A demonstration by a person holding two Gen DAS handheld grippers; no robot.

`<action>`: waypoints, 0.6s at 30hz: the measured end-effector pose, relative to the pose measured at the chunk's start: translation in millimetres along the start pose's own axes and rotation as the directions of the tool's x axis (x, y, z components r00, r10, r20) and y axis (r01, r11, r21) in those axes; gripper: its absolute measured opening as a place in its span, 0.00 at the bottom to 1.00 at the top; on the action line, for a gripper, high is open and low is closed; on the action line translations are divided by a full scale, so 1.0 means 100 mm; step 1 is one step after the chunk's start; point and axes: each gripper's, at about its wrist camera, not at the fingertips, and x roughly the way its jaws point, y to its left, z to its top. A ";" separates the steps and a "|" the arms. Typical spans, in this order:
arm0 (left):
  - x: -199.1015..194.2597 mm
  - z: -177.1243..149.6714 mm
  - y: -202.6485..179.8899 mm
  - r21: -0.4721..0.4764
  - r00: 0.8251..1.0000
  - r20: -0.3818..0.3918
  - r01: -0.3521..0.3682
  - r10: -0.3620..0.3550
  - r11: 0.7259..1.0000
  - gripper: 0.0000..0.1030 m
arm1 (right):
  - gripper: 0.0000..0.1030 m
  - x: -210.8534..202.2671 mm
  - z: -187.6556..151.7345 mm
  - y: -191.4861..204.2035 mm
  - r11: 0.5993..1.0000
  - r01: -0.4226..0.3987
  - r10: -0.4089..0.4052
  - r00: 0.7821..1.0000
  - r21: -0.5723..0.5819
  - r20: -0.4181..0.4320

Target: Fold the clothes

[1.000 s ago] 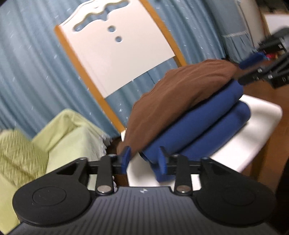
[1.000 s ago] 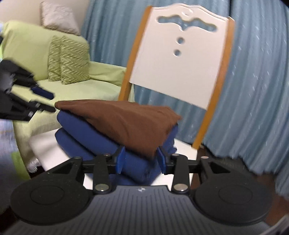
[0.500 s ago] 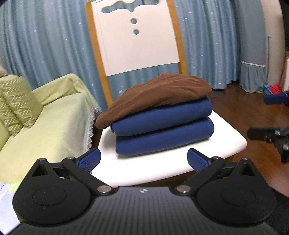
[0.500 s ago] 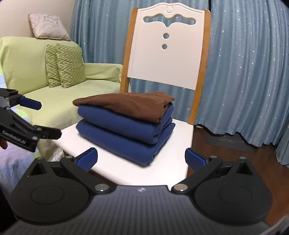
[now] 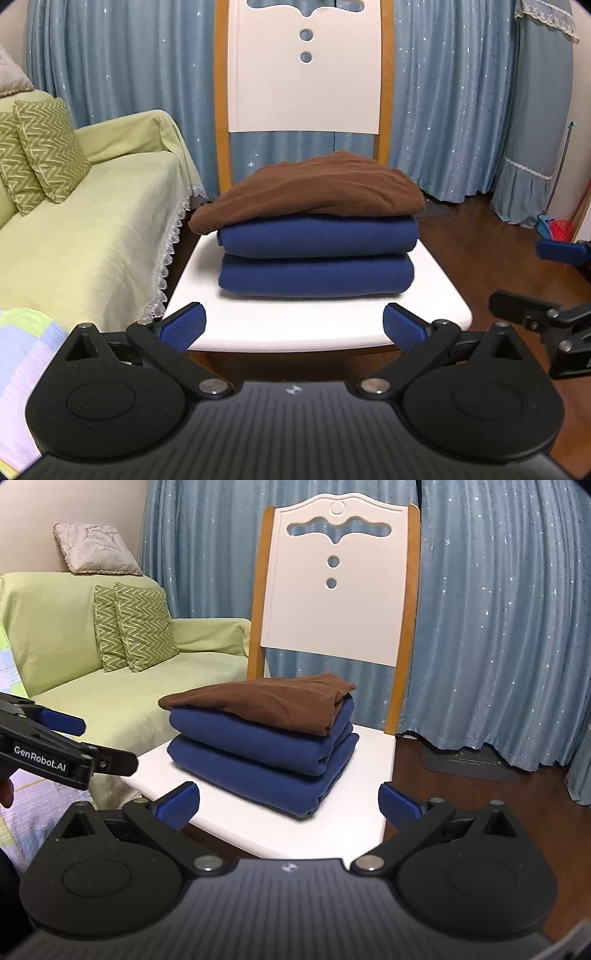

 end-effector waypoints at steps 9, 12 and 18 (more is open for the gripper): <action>0.07 -0.04 -0.04 0.009 1.000 -0.021 -0.021 0.021 1.000 0.99 | 0.99 0.03 0.01 -0.01 1.000 0.005 -0.005 1.000 0.011 -0.024; 0.10 -0.05 -0.05 0.004 0.999 -0.022 -0.028 0.028 1.000 0.99 | 0.99 0.05 0.00 -0.01 1.000 0.007 -0.006 0.999 0.013 -0.035; 0.09 -0.05 -0.04 -0.001 0.999 0.004 -0.032 0.032 0.999 0.99 | 0.99 0.06 0.03 0.00 1.000 0.024 -0.023 0.999 0.013 -0.044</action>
